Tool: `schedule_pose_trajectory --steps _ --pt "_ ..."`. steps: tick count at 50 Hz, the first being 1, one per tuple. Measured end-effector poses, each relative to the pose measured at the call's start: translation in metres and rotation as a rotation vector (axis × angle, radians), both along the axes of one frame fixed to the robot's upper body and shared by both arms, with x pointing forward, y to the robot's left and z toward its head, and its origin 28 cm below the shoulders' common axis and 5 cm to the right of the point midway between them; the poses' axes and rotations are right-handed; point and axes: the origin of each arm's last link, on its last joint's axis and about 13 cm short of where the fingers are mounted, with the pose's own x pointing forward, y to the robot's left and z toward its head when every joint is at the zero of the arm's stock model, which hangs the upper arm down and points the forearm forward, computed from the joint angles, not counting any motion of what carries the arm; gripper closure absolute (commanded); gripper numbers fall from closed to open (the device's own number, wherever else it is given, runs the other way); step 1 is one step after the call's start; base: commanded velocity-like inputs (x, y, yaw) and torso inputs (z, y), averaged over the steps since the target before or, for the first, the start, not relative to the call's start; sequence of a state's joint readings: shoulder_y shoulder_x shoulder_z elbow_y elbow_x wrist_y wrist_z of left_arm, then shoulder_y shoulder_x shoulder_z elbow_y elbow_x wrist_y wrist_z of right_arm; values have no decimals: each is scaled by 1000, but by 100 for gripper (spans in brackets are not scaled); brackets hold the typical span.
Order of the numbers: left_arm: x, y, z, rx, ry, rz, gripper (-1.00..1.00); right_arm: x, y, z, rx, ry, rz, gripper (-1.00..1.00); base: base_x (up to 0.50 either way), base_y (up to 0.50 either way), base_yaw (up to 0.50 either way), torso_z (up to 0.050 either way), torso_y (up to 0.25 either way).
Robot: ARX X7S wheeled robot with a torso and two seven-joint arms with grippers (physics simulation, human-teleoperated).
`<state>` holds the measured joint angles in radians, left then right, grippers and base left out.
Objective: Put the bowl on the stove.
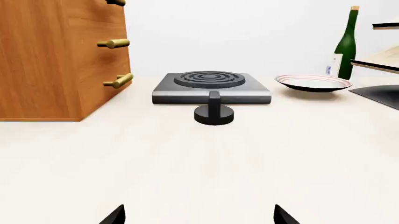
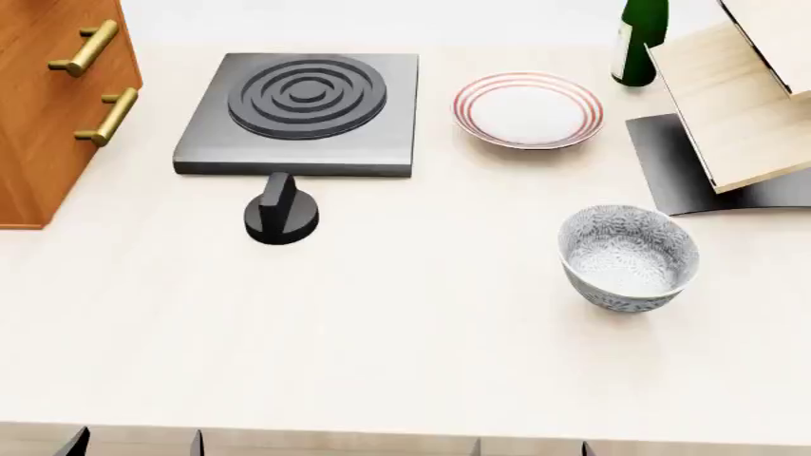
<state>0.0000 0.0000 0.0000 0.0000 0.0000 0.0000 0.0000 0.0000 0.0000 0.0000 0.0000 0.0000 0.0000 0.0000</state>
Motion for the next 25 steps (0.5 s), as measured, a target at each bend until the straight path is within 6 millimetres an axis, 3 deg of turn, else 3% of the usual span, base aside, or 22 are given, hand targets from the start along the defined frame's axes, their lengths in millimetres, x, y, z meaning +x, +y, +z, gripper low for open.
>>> schedule_pose_trajectory --steps 25 --pt "-1 1 1 -40 -8 -10 -100 1 0 -1 19 18 0 -100 0 0 0 0 0"
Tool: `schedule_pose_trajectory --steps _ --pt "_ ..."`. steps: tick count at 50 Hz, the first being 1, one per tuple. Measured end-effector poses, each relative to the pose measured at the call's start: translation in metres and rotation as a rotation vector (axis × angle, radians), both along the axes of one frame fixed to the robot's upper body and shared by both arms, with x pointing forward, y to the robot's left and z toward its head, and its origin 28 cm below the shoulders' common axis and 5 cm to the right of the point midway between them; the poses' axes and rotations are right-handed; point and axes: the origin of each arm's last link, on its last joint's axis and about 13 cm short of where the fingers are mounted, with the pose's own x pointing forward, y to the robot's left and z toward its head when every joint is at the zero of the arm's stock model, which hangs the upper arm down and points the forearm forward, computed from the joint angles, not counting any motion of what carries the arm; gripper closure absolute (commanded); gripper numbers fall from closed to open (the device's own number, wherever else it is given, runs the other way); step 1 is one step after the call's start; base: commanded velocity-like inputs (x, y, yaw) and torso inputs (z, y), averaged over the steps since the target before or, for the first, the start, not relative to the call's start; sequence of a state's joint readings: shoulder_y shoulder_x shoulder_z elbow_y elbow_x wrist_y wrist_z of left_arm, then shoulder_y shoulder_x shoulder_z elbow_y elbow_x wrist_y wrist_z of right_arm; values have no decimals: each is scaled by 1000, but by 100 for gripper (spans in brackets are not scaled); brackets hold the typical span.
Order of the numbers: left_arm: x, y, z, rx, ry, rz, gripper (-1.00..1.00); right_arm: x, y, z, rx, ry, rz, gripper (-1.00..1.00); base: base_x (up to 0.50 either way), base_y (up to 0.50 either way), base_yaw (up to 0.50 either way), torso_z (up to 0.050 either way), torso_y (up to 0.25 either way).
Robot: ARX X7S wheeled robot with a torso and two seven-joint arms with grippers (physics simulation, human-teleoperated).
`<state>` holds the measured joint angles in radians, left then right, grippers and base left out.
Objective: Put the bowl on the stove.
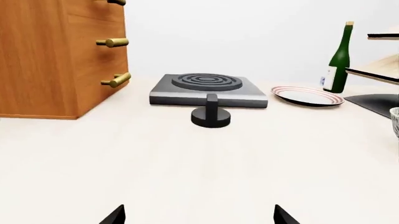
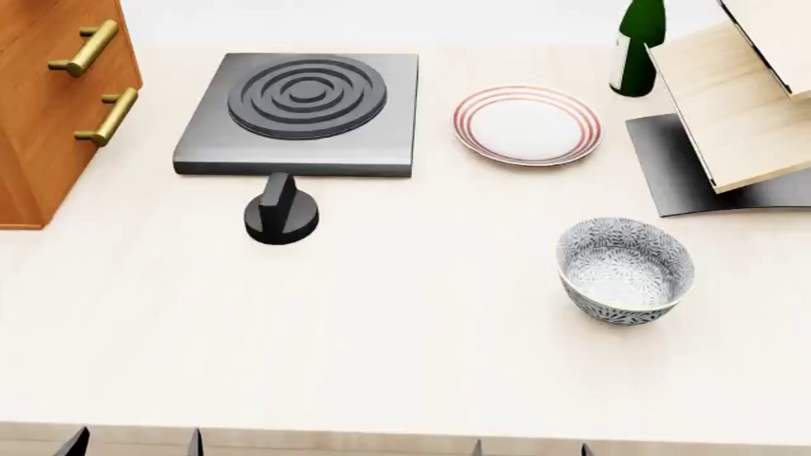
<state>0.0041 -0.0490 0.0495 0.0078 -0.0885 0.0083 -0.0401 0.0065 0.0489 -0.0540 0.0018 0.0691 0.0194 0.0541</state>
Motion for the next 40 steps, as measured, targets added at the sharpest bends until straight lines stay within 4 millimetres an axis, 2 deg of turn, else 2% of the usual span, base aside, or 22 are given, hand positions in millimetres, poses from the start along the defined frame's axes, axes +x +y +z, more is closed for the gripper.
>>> schedule_pose_trajectory --steps 14,17,21,25,31,40 --pt "-2 2 6 -23 -29 20 -100 0 -2 4 39 36 -6 -100 0 0 0 0 0" --pt "-3 4 12 -17 -58 39 -100 2 -7 11 58 41 -27 -100 0 0 0 0 0" --pt "-4 9 24 -3 -111 79 -100 9 -20 28 74 26 -60 -100 0 0 0 0 0" --pt "-5 17 45 17 -194 120 -100 20 -38 56 79 -7 -95 -100 0 0 0 0 0" --pt "-10 33 90 47 -359 199 -100 30 -74 103 62 -65 -130 -100 0 0 0 0 0" --pt "-30 54 154 50 -655 271 -100 21 -127 152 28 -113 -182 -100 0 0 0 0 0"
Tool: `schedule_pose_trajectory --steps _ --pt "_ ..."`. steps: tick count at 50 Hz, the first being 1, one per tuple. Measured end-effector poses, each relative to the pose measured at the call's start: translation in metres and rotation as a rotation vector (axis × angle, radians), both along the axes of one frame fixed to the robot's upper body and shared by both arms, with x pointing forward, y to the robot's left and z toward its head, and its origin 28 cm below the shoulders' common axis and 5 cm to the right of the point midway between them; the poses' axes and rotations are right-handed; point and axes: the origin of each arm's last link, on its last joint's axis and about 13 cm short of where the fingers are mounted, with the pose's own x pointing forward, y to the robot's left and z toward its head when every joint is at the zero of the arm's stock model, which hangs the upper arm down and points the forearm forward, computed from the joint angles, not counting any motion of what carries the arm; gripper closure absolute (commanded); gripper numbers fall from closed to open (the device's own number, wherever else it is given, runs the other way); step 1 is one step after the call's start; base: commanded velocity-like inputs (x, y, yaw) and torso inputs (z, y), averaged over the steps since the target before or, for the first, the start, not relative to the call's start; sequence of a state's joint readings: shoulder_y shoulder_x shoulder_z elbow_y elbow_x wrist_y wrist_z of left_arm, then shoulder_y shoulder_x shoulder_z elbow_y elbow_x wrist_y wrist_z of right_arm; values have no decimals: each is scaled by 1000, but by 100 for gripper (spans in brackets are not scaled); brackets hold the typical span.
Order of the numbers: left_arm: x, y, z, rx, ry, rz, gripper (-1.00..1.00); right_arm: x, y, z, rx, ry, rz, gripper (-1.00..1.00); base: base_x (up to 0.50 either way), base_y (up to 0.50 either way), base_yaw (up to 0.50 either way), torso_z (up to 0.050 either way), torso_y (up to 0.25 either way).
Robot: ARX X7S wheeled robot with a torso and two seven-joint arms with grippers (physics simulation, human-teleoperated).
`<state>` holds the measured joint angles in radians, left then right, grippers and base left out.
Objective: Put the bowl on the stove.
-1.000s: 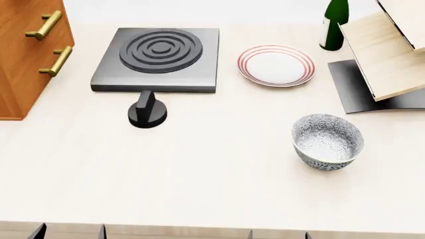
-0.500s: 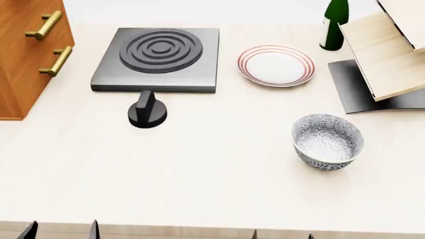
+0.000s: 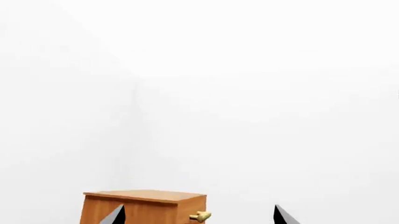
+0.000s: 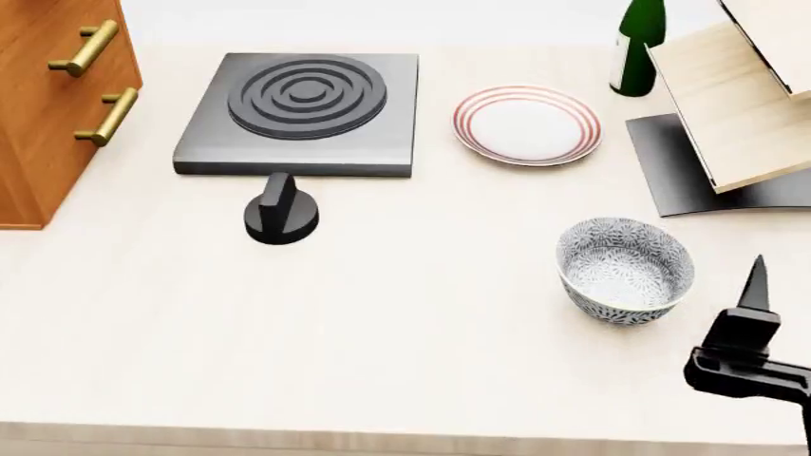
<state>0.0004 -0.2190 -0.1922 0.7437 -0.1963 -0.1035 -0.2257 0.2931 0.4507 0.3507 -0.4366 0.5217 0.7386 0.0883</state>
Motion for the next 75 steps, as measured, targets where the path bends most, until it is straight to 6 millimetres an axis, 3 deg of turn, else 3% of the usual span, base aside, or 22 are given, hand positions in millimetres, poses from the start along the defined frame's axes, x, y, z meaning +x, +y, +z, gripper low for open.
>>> schedule_pose_trajectory --steps 14,23,35,64,75 --pt "-59 34 73 78 -419 104 -100 -41 -57 41 -17 -60 -19 -100 0 0 0 0 0" --pt "-78 32 98 99 -540 79 -100 -64 -76 51 7 -87 13 -100 0 0 0 0 0" --pt "-82 24 107 55 -582 2 -100 -75 -88 55 6 -126 -22 -100 0 314 0 0 0" --pt "-81 18 110 27 -583 -47 -100 -76 -83 59 -29 -131 30 -100 0 500 0 0 0" --pt "-81 18 110 26 -581 -51 -100 -73 -81 56 -44 -108 32 -100 0 0 0 0 0"
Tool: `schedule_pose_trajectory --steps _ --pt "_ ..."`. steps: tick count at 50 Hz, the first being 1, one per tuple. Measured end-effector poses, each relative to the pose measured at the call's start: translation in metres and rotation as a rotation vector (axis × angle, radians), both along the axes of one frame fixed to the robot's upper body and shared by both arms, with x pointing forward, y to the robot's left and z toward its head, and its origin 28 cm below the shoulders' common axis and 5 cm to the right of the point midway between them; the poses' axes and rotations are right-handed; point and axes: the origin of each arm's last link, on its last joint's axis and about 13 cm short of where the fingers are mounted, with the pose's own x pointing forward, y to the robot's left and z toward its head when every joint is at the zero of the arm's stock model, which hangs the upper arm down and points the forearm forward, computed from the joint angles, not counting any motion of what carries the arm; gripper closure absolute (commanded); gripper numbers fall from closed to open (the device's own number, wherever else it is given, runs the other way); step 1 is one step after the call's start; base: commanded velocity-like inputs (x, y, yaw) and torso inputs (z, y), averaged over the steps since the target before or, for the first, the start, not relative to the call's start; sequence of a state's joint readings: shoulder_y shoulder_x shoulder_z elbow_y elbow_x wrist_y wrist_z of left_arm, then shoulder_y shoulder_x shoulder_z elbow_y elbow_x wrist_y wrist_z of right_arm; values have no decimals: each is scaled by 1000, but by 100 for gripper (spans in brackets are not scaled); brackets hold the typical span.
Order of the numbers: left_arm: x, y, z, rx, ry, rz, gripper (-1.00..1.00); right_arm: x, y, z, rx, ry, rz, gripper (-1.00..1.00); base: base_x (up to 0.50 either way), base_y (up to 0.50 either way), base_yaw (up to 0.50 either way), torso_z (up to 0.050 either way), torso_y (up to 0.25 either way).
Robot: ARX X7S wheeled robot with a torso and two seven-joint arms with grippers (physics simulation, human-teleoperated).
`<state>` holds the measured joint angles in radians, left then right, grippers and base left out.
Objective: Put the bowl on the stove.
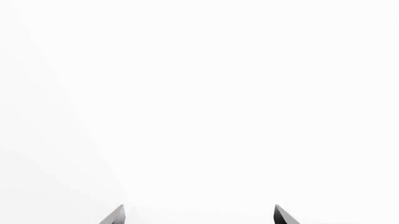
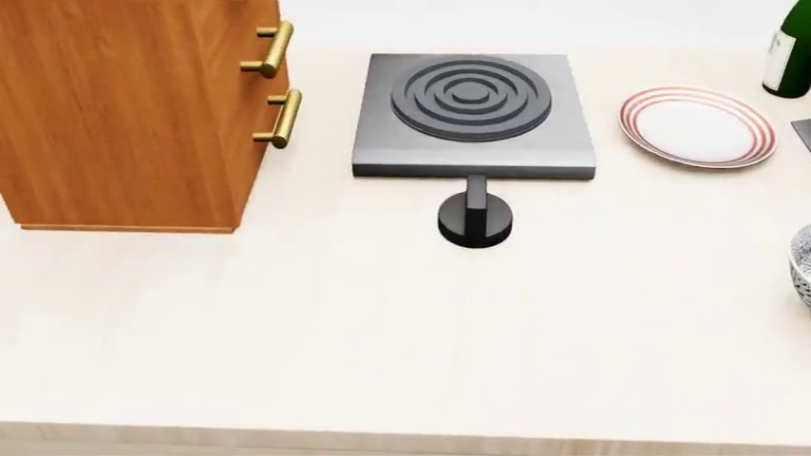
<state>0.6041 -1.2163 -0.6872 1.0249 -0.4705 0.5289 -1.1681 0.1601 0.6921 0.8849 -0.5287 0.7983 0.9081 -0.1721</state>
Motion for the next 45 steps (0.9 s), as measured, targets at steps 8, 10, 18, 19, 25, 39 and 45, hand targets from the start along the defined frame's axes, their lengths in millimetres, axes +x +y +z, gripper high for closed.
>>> schedule_pose_trajectory --steps 8,10,18,19,25,39,45 --pt "0 0 0 0 0 -2 -100 0 1 -1 -9 10 -2 -100 0 0 0 0 0" --pt "0 0 0 0 0 -2 -100 0 1 -1 -10 12 0 -100 0 0 0 0 0" --pt "0 0 0 0 0 -2 -100 -1 1 -2 -8 11 18 -100 417 32 0 0 0" --pt "0 0 0 0 0 -2 -100 -2 1 -2 -8 11 19 -100 500 39 0 0 0" --pt "0 0 0 -1 3 -2 -100 -2 1 -3 -6 14 25 -100 500 46 0 0 0" --pt "1 0 -1 2 8 -1 -100 -2 0 -5 -3 22 29 -100 500 46 0 0 1" --pt "1 0 -1 2 9 0 -100 -2 0 -6 0 23 33 -100 500 7 0 0 0"
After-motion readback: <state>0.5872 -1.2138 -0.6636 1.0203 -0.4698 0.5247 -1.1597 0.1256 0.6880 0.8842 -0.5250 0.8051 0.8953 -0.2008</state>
